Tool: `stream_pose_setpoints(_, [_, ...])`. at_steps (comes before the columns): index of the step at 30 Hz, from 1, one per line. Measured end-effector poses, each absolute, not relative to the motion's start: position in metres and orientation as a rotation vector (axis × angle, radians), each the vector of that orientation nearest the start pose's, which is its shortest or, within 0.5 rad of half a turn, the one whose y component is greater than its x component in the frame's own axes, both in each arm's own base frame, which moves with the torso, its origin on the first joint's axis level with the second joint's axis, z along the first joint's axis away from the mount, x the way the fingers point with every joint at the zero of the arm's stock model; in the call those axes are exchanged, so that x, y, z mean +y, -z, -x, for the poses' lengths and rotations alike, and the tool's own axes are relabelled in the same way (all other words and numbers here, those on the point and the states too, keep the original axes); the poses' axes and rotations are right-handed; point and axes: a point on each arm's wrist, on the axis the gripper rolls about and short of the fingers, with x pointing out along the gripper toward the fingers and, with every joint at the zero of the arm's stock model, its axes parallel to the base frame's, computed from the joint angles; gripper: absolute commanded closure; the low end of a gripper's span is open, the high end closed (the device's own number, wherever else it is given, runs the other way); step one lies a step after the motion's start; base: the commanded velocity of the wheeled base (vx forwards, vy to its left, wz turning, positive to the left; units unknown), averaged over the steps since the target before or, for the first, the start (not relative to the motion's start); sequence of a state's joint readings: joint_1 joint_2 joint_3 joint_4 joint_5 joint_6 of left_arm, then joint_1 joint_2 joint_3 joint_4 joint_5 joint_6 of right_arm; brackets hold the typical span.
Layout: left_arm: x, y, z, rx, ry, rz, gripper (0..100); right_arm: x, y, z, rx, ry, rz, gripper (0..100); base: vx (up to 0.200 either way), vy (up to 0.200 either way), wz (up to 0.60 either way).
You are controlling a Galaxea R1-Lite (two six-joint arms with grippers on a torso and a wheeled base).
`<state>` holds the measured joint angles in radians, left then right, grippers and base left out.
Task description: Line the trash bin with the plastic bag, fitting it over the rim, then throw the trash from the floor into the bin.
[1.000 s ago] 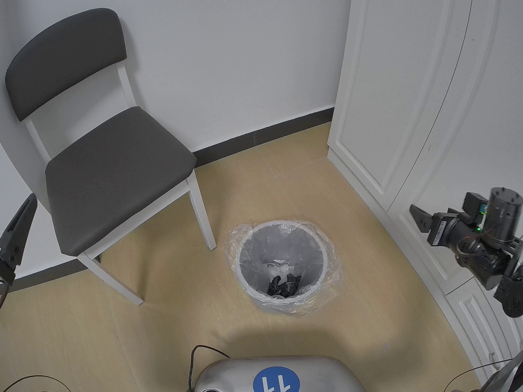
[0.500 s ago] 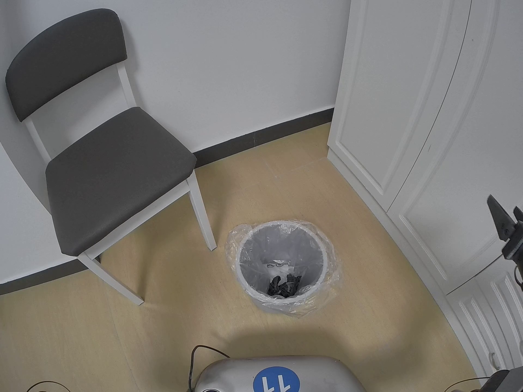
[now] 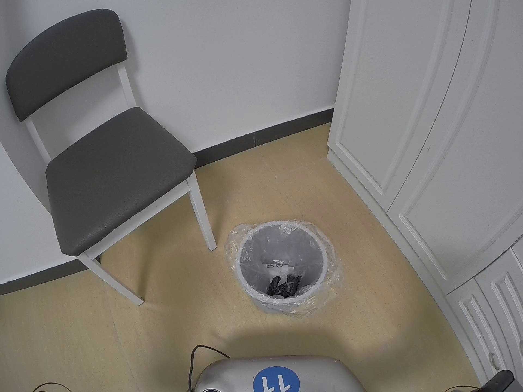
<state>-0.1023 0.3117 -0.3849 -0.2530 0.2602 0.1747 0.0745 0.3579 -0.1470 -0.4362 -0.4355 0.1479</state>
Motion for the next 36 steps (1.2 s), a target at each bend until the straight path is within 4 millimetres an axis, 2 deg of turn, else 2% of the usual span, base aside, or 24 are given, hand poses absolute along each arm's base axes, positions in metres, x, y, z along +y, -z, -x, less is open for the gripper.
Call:
stream_pose_setpoints(6, [0.009,-0.208,0.03,-0.332,-0.187,-0.106,0,-0.009,-0.145,0.023,-0.266,0.324,-0.19,0,0.0,0.0,0.0])
stream_pose_setpoints(12, [0.009,-0.2,0.04,-0.364,-0.201,-0.099,0,-0.006,-0.137,0.035,-0.301,0.248,-0.167,0,0.0,0.0,0.0])
stream_pose_setpoints(23, [0.009,-0.179,0.047,-0.378,-0.217,-0.101,0,-0.003,-0.136,0.04,-0.363,0.124,-0.073,0,0.0,0.0,0.0])
stream_pose_setpoints(36, [0.004,-0.132,0.036,-0.322,-0.178,-0.137,0,-0.003,-0.124,0.034,-0.393,0.134,0.055,0,0.0,0.0,0.0])
